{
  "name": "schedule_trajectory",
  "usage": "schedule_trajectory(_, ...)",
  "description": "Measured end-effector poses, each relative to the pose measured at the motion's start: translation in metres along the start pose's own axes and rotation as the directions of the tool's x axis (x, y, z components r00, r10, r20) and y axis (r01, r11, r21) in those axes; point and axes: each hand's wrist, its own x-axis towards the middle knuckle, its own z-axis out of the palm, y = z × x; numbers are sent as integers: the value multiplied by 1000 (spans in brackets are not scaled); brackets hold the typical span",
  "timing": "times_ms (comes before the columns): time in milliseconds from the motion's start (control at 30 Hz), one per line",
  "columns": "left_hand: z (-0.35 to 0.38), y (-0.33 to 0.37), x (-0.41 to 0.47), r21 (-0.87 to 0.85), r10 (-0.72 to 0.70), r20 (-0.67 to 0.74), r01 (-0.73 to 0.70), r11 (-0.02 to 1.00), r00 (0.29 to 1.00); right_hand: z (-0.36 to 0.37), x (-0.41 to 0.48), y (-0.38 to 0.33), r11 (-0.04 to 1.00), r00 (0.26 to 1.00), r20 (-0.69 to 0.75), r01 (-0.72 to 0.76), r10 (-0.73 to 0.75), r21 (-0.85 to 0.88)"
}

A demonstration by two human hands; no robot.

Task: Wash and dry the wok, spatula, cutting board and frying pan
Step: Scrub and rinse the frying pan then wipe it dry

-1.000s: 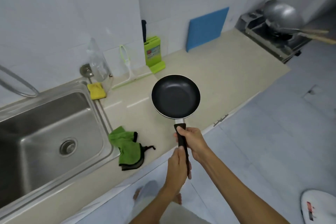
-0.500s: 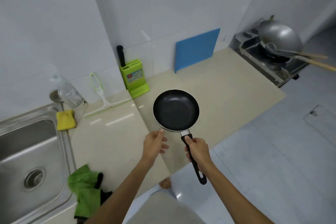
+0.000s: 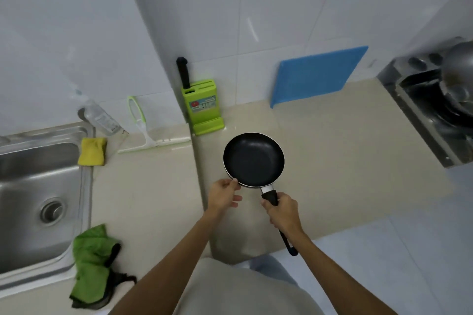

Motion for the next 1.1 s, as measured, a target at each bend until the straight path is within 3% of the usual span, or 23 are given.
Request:
schedule_trajectory(333,53,27,43,-132,-77,-56,69,989,995,-25,89,-15,998,995,77,-64,65,-19)
schedule_trajectory(567,66,54,84,8,-21,19,21,1000,1000,-22,144,-38,996,994,71,-79,82,-48)
schedule_trajectory(967,59,59,129,125,5,22,-7,992,1000,-4,180,-47,995,994,67,-79,83,-63)
schedule_trajectory(1100,56,61,134,191,-17,67,4,982,998,-2,186,-43,992,987,136,-74,88,-103)
